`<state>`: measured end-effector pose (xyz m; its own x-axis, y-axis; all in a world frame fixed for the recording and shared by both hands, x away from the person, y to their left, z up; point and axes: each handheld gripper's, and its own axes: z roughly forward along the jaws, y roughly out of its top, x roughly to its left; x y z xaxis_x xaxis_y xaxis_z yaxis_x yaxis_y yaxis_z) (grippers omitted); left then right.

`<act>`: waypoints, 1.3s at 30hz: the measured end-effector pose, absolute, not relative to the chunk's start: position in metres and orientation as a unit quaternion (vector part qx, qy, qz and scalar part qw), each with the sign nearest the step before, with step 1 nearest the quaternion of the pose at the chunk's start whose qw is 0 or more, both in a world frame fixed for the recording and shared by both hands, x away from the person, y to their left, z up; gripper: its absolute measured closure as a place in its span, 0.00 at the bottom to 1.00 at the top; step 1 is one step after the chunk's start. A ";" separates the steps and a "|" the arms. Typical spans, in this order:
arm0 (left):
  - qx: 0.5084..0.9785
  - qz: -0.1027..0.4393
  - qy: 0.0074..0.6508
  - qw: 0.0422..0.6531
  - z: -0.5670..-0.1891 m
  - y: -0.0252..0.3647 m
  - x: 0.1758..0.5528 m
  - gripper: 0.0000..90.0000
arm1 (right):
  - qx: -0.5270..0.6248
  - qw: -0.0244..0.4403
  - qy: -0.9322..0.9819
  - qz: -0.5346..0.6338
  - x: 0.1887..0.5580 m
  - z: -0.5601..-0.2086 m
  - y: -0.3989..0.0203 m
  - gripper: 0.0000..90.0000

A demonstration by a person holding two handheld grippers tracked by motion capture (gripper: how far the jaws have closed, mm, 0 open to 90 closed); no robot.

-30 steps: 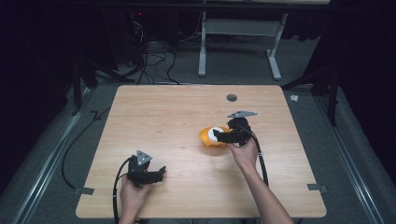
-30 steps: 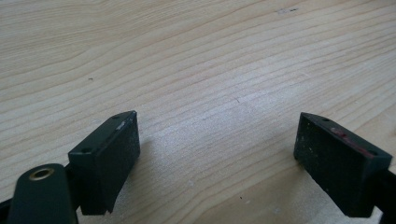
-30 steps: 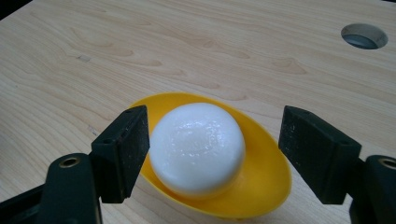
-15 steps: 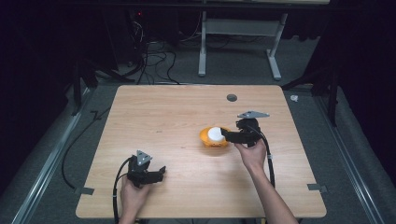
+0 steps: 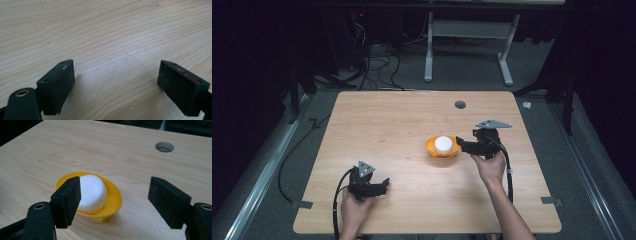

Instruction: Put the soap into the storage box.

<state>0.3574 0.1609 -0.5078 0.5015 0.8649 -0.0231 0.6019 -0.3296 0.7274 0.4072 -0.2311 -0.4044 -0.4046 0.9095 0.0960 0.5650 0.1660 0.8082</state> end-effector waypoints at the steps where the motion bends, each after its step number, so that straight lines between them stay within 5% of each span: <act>1: 0.793 0.189 0.462 0.349 -0.508 0.161 0.357 0.16 | 0.500 0.215 0.734 0.405 0.407 -0.404 -0.232 0.30; 39: 0.794 0.189 0.461 0.348 -0.508 0.161 0.357 0.16 | 0.513 0.234 0.710 0.422 0.376 -0.403 -0.265 0.32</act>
<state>0.3569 0.1608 -0.5077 0.5031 0.8640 -0.0218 0.6015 -0.3319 0.7267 0.3756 -0.2651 -0.4033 -0.3648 0.9256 0.1010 0.5310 0.1177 0.8391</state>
